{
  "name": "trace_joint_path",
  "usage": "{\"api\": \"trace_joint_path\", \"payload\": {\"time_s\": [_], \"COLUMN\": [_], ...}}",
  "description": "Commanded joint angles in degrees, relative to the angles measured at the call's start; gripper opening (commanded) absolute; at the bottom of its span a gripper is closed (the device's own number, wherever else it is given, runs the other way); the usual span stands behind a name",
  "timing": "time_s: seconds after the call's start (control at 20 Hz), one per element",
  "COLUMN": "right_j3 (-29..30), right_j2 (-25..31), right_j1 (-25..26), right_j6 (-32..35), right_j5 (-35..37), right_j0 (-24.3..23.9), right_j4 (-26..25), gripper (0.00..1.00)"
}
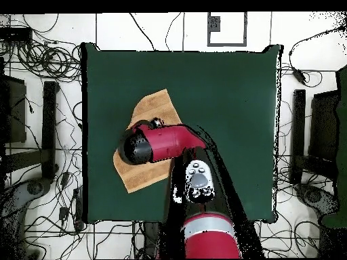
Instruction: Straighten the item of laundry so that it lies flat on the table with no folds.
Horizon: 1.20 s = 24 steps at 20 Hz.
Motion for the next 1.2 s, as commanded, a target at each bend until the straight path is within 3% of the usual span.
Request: {"api": "trace_joint_path", "payload": {"time_s": [0.05,0.45,1.0,1.2], "right_j3": [-6.64,-11.07,-15.61,-16.24], "right_j2": [-5.77,-14.56,-25.45,-26.89], "right_j1": [7.41,12.44,20.33,22.59], "right_j6": [21.33,25.74,32.36,35.13], "right_j5": [5.01,5.46,8.47,9.59], "right_j0": [9.40,16.22,23.09,24.52], "right_j4": [7.12,15.74,20.77,23.18], "gripper": [1.00,1.00,1.00,1.00]}}
